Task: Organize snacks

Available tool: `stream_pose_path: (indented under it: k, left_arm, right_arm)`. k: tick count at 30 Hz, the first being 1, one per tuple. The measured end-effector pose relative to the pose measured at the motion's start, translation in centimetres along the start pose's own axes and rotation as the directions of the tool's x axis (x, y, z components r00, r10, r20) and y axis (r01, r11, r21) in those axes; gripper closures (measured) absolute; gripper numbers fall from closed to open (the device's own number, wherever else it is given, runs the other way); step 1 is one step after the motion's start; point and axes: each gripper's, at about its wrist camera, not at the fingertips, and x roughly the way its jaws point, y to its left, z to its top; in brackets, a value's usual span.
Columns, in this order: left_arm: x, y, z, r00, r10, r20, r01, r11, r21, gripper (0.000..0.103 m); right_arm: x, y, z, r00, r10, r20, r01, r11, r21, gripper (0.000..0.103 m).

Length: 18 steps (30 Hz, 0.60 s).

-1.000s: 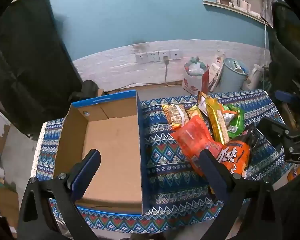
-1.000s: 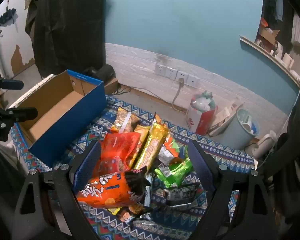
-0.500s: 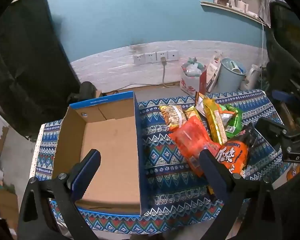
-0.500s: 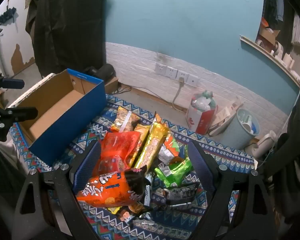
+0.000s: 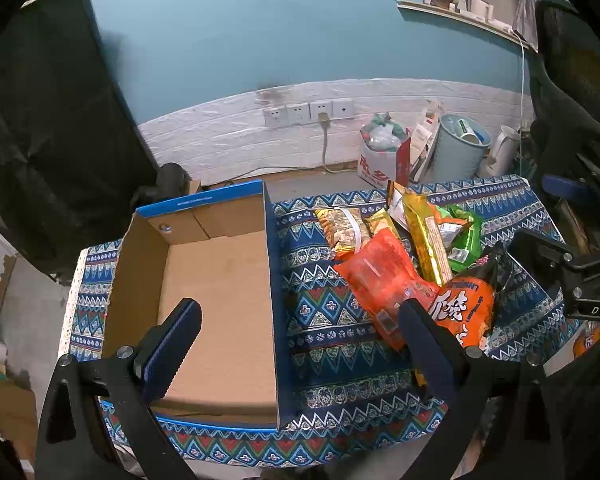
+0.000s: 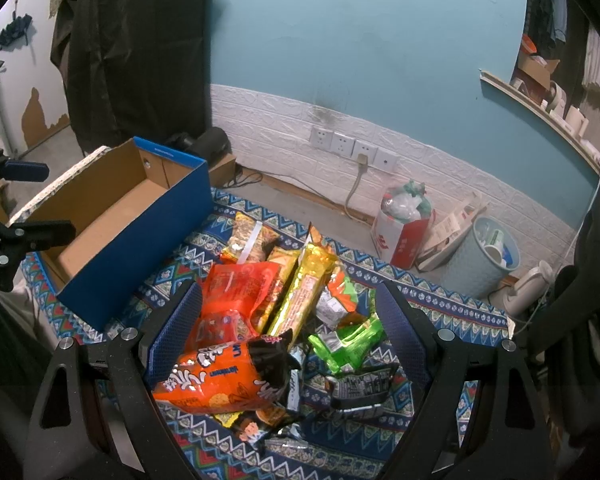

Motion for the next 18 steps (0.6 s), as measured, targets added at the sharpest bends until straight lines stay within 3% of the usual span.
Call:
stream_pose_path:
  k: [18]
  left_arm:
    - [0.54,-0.20,-0.02,1.000,-0.002,-0.012,0.002,1.000,0.005,0.003]
  right_arm:
    - [-0.19,-0.06,0.03,1.000,-0.005,-0.001,0.005,1.000,-0.002,0.016]
